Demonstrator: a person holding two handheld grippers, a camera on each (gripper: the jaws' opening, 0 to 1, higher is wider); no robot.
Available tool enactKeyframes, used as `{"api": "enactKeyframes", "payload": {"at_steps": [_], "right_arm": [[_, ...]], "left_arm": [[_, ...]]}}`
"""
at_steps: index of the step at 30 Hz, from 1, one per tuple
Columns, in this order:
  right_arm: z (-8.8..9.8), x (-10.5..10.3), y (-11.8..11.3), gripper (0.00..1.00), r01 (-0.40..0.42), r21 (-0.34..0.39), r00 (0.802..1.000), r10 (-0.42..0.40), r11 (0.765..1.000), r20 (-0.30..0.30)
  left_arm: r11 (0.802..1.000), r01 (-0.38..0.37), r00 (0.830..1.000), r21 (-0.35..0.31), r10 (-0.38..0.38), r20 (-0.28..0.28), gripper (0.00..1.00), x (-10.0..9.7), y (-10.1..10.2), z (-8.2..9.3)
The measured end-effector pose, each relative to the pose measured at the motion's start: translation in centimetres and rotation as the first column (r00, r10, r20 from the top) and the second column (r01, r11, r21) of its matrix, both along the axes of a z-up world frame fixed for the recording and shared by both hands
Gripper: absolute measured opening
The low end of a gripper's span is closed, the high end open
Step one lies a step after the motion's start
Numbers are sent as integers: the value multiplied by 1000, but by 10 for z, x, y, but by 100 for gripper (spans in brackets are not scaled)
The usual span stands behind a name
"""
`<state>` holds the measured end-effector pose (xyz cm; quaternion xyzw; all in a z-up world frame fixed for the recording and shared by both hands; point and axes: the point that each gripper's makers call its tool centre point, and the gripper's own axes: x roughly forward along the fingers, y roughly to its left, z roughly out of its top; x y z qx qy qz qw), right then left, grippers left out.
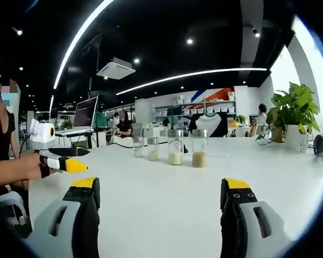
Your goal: Rotate the seasoning bottle until the label or dispensing opening points toward the visible target arrow and the bottle remains upright within the marked orientation range
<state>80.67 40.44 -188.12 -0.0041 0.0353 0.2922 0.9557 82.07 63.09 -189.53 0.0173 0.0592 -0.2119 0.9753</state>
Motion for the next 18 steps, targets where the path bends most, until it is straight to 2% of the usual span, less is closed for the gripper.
{"api": "enactKeyframes", "payload": {"at_steps": [2,5,7,10,12,15,17,18], "right_arm": [[0,0,2,98,-5,-8,1000,5,1000,-1],[4,-4,9,98,-29,-23,999,30,999,30],[5,-3,11,98,-28,-15,999,29,999,22],[7,-7,19,96,-82,24,997,82,996,9],[6,-7,20,94,-86,15,996,86,996,2],[4,-6,20,99,-82,9,997,82,997,-8],[6,-8,19,100,-89,16,996,89,996,6],[10,-4,12,100,-52,19,998,51,998,40]], "left_arm": [[1000,-2,1000,0,2,-2,97,3,0,0],[1000,0,1000,10,0,-1,97,7,-1,0],[1000,2,1000,22,-2,-2,97,10,-2,0],[1000,4,1000,28,-4,1,97,14,-2,1],[1000,2,1000,26,-2,1,97,18,-1,3],[999,7,1000,33,-7,2,97,25,0,3],[999,9,1000,41,-9,2,98,31,2,3],[999,8,1000,45,-8,-2,98,34,3,3]]}}
